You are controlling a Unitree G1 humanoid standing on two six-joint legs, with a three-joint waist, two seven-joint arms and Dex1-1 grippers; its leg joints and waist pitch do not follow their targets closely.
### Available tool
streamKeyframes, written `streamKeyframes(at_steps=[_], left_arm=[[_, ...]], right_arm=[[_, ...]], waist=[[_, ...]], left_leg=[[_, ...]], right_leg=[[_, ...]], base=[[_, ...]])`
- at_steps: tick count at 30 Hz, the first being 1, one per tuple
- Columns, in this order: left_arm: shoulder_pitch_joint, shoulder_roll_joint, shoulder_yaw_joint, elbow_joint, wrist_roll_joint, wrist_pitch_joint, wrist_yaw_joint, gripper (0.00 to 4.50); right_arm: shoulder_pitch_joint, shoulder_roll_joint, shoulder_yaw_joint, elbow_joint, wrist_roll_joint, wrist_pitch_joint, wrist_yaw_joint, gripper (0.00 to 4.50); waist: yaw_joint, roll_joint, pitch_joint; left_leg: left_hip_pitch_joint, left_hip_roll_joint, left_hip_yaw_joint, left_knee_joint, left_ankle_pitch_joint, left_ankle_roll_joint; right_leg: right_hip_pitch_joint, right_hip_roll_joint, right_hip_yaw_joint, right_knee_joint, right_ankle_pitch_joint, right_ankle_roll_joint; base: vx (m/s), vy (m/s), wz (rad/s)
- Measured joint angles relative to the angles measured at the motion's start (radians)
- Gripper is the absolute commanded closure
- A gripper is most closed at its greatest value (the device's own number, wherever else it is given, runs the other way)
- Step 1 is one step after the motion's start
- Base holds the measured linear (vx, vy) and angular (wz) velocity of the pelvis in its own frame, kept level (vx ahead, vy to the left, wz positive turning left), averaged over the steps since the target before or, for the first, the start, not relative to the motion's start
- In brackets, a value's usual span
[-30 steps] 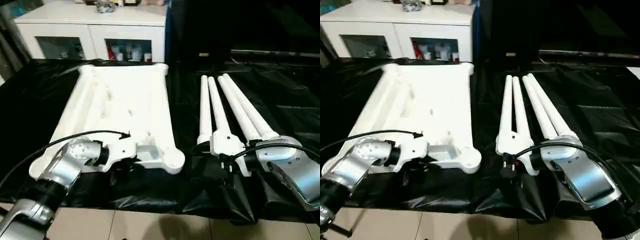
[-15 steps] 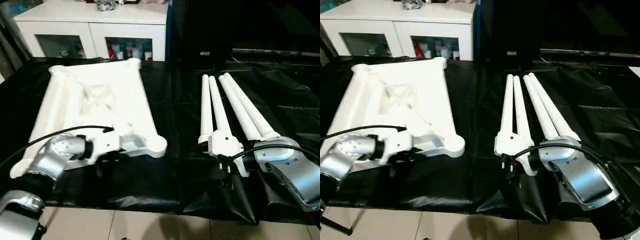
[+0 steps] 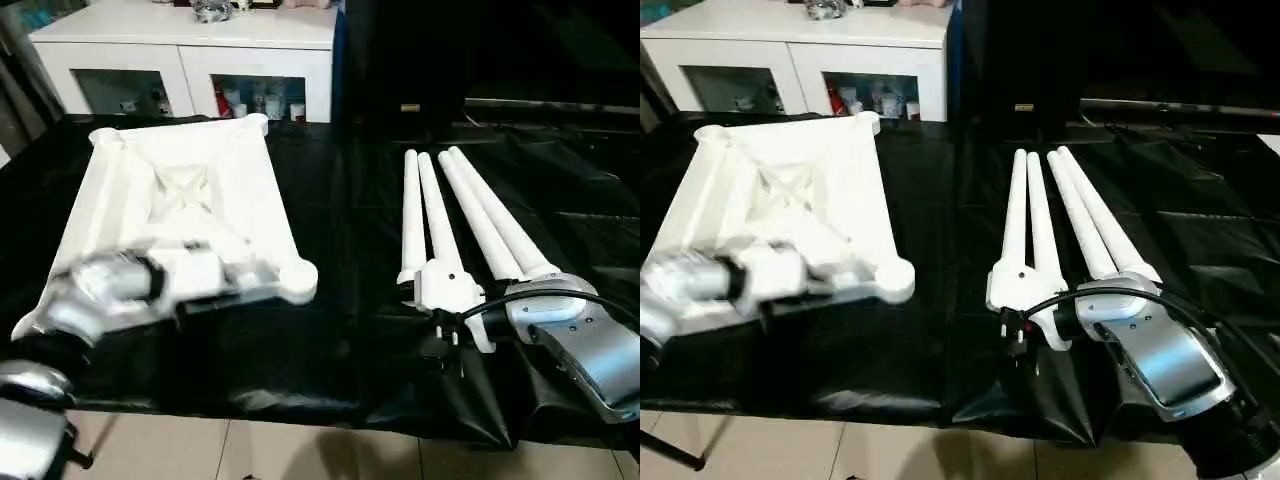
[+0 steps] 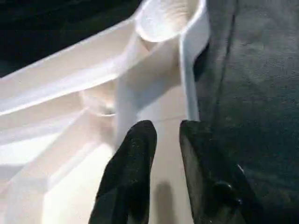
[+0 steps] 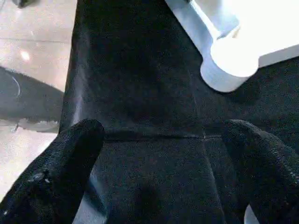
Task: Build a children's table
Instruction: Move table base, then pick table leg
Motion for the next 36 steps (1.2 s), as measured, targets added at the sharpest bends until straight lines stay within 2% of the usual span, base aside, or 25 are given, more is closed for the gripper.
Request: streamKeyframes(at_steps=[3,4,5,7,8,9,12,14,15,16,19,20,21,24,25,26,29,30,31,34,36], left_arm=[[0.008,0.013,0.053,-0.051,-0.063,0.045,-0.029,2.96],[0.017,0.015,0.072,-0.083,-0.091,0.082,-0.035,2.82],[0.027,0.016,0.099,-0.122,-0.125,0.132,-0.037,2.55],[0.048,0.012,0.166,-0.202,-0.18,0.232,0.017,2.56],[0.045,-0.009,0.202,-0.252,-0.204,0.271,0.088,2.48],[0.036,-0.029,0.214,-0.282,-0.215,0.281,0.126,2.29],[0.057,-0.093,0.272,-0.37,-0.262,0.367,0.245,2.1],[0.123,-0.116,0.258,-0.459,-0.291,0.426,0.24,2.13],[0.15,-0.121,0.243,-0.488,-0.292,0.448,0.23,1.79],[0.172,-0.126,0.228,-0.509,-0.292,0.467,0.222,1.67],[0.255,-0.127,0.198,-0.657,-0.313,0.581,0.21,1.72],[0.266,-0.126,0.188,-0.702,-0.328,0.613,0.208,1.5],[0.268,-0.125,0.176,-0.749,-0.34,0.641,0.203,1.34],[0.287,-0.1,0.164,-0.855,-0.371,0.723,0.182,1.16],[0.287,-0.1,0.159,-0.872,-0.373,0.733,0.178,1.16],[0.288,-0.099,0.158,-0.884,-0.373,0.745,0.177,0.9],[0.295,-0.089,0.152,-0.903,-0.372,0.778,0.166,0.77],[0.304,-0.084,0.151,-0.916,-0.372,0.791,0.162,0.77],[0.311,-0.08,0.149,-0.928,-0.372,0.805,0.158,0.48],[0.315,-0.07,0.141,-0.958,-0.373,0.846,0.158,0.39],[0.317,-0.06,0.14,-0.989,-0.375,0.877,0.157,0.12]], right_arm=[[0.0,0.026,-0.007,0.0,0.014,0.0,-0.021,0.0],[-0.001,0.047,-0.015,0.001,0.013,-0.003,-0.044,0.0],[-0.005,0.074,-0.024,0.005,0.01,-0.007,-0.079,0.0],[-0.062,0.174,-0.05,0.07,-0.042,0.042,-0.235,0.0],[-0.129,0.251,-0.083,0.145,-0.073,0.112,-0.358,0.0],[-0.161,0.279,-0.107,0.178,-0.084,0.147,-0.419,0.0],[-0.281,0.412,-0.227,0.355,-0.065,0.232,-0.628,0.0],[-0.334,0.443,-0.251,0.46,-0.062,0.238,-0.721,0.0],[-0.349,0.448,-0.262,0.505,-0.062,0.236,-0.754,0.0],[-0.364,0.455,-0.275,0.548,-0.062,0.236,-0.781,0.0],[-0.453,0.5,-0.329,0.735,-0.068,0.23,-0.886,0.0],[-0.478,0.511,-0.342,0.776,-0.075,0.231,-0.911,0.0],[-0.5,0.519,-0.352,0.812,-0.079,0.231,-0.929,0.0],[-0.567,0.535,-0.356,0.94,-0.084,0.23,-0.97,0.0],[-0.574,0.535,-0.356,0.959,-0.085,0.23,-0.978,0.0],[-0.583,0.536,-0.356,0.984,-0.085,0.228,-0.979,0.0],[-0.613,0.546,-0.357,1.079,-0.083,0.222,-0.992,0.0],[-0.621,0.548,-0.358,1.105,-0.085,0.213,-1.002,0.0],[-0.629,0.547,-0.365,1.127,-0.086,0.205,-1.012,0.0],[-0.656,0.548,-0.385,1.18,-0.09,0.173,-1.03,0.0],[-0.681,0.547,-0.399,1.221,-0.089,0.145,-1.044,0.0]], waist=[[0.001,0.0,0.0],[0.001,0.0,0.0],[0.001,0.0,0.0],[-0.005,-0.002,0.001],[-0.007,-0.003,0.002],[-0.006,-0.003,0.002],[-0.004,-0.003,0.001],[-0.004,-0.004,0.001],[-0.004,-0.005,0.002],[-0.004,-0.006,0.002],[-0.005,-0.008,0.004],[-0.005,-0.008,0.004],[-0.005,-0.009,0.004],[-0.005,-0.01,0.003],[-0.005,-0.01,0.003],[-0.004,-0.01,0.004],[-0.005,-0.013,0.005],[-0.005,-0.014,0.006],[-0.005,-0.015,0.007],[-0.004,-0.023,0.011],[-0.005,-0.024,0.012]], left_leg=[[0.0,0.0,0.0,0.0,0.0,0.0],[0.0,0.0,0.001,0.0,0.0,0.0],[0.001,0.0,0.001,0.0,0.0,0.0],[0.001,0.0,0.002,0.001,0.001,-0.002],[0.002,0.0,0.001,0.002,0.002,-0.003],[0.002,-0.001,0.001,0.002,0.002,-0.004],[0.004,-0.001,0.001,0.001,0.003,-0.004],[0.004,-0.001,0.002,0.0,0.003,-0.005],[0.002,-0.001,0.002,0.0,0.003,-0.005],[0.001,0.0,0.003,0.0,0.003,-0.005],[-0.006,0.0,0.004,0.0,0.003,-0.005],[-0.009,0.0,0.004,0.0,0.004,-0.006],[-0.014,0.0,0.004,0.0,0.004,-0.006],[-0.015,0.0,0.005,0.0,0.004,-0.006],[-0.015,0.0,0.005,0.0,0.004,-0.006],[-0.015,0.0,0.005,0.0,0.004,-0.006],[-0.014,0.001,0.006,0.0,0.005,-0.007],[-0.014,0.001,0.006,0.0,0.005,-0.007],[-0.014,0.001,0.007,0.0,0.005,-0.007],[-0.014,0.002,0.007,0.0,0.006,-0.009],[-0.014,0.002,0.008,0.0,0.006,-0.009]], right_leg=[[0.0,0.0,0.0,0.0,0.0,0.0],[0.0,0.0,0.0,0.001,0.0,0.0],[0.0,-0.001,0.0,0.002,0.0,0.0],[-0.001,-0.001,0.001,0.006,0.0,-0.001],[-0.002,-0.001,0.001,0.008,0.001,-0.003],[-0.002,-0.001,0.001,0.008,0.001,-0.004],[0.0,-0.002,0.0,0.008,0.0,-0.002],[-0.001,-0.002,0.001,0.008,0.0,-0.002],[-0.001,-0.002,0.001,0.008,0.0,-0.001],[-0.002,-0.002,0.001,0.008,-0.001,-0.001],[-0.009,-0.002,0.001,0.008,-0.001,-0.002],[-0.013,-0.002,0.001,0.009,-0.001,-0.002],[-0.018,-0.002,0.001,0.01,-0.001,-0.003],[-0.02,-0.002,0.0,0.011,-0.002,-0.004],[-0.02,-0.002,0.0,0.011,-0.002,-0.004],[-0.02,-0.002,0.0,0.011,-0.002,-0.004],[-0.019,-0.002,0.001,0.012,-0.002,-0.004],[-0.019,-0.002,0.001,0.012,-0.002,-0.004],[-0.019,-0.002,0.001,0.013,-0.002,-0.004],[-0.02,-0.002,0.001,0.015,-0.002,-0.004],[-0.02,-0.002,0.001,0.015,-0.002,-0.004]], base=[[0.0,0.0,0.0],[0.0,0.0,0.0],[0.0,0.0,0.0],[0.0,0.0,0.0],[0.0,0.0,0.0],[0.0,0.0,0.0],[0.0,0.0,0.0],[0.0,0.0,0.0],[0.0,0.0,0.0],[0.0,0.0,0.0],[0.0,0.0,0.0],[0.0,0.0,0.0],[0.0,0.0,0.0],[0.0,0.0,0.0],[0.0,0.0,0.0],[0.0,0.0,0.0],[0.0,0.0,0.0],[0.0,0.0,0.0],[0.0,0.0,0.0],[0.0,0.0,0.0],[0.0,0.0,0.0]])
